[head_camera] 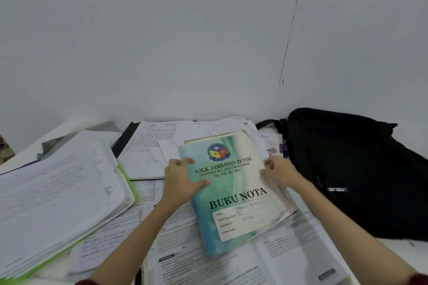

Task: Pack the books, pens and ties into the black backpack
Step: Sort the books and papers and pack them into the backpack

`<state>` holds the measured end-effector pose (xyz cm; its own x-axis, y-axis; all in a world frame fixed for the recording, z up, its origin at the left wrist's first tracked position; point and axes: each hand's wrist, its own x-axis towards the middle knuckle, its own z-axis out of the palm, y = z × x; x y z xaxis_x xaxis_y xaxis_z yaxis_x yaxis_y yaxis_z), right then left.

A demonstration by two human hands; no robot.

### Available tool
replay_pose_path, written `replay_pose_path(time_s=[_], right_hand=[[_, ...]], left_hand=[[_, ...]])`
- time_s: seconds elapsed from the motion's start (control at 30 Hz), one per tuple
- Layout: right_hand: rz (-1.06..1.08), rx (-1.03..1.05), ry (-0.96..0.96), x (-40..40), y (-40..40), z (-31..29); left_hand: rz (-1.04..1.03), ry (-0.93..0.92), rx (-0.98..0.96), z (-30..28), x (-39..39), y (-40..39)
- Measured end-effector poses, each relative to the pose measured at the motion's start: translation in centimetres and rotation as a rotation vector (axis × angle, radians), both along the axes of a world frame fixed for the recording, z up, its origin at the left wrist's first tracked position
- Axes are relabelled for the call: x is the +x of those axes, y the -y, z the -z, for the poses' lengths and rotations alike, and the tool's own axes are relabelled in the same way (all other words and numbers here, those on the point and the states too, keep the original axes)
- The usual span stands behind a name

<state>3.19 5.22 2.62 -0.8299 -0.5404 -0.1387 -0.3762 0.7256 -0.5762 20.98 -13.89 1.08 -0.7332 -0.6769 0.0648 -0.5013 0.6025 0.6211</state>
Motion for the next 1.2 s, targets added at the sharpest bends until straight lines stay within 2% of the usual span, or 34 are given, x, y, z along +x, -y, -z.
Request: replay_pose_path(time_s=[0.07, 0.23, 0.3, 0.4, 0.5, 0.6, 0.7, 0.83, 1.07, 1.2], right_hand=[[0.032, -0.040, 0.052, 0.4, 0.3, 0.9], [0.215, -0.246, 0.255, -0.5, 1.5, 2.1], [0.261, -0.345, 0.359, -0.7, 2.0, 1.5], [0.220, -0.514, 0.341, -1.1, 3.0, -1.2], [0.157, -0.826, 0.308, -1.3, 3.6, -5.6], [0.023, -1.012, 0.194, -2.0, 4.2, -10.0], [-0.077, -1.008, 0.158, -3.0, 4.8, -12.4], [-0.115, -1.018, 0.192, -4.7, 4.8, -12.6], [-0.126, -1.012, 0.167, -6.6, 6.0, -10.8], [-0.128, -0.996, 0.232, -7.4, 7.2, -10.3]], left_hand=[[-0.083, -0.136, 0.232, 0.3, 0.4, -0.2], [-0.125, -0.204, 0.614, -0.6, -0.6, -0.4], [-0.099, -0.323, 0.751, -1.8, -1.2, -0.4], [-0.064, -0.544, 0.877, -5.1, -1.9, -0.3], [0.022, -0.729, 0.853, -9.2, -2.9, 0.6], [0.116, -0.863, 0.758, -12.8, -4.1, 2.0], [0.206, -0.923, 0.748, -15.0, -5.2, 2.8], [0.264, -0.868, 0.763, -14.5, -6.8, 3.5], [0.217, -0.816, 0.747, -13.5, -9.0, 4.5], [0.151, -0.787, 0.747, -13.1, -9.6, 5.5]])
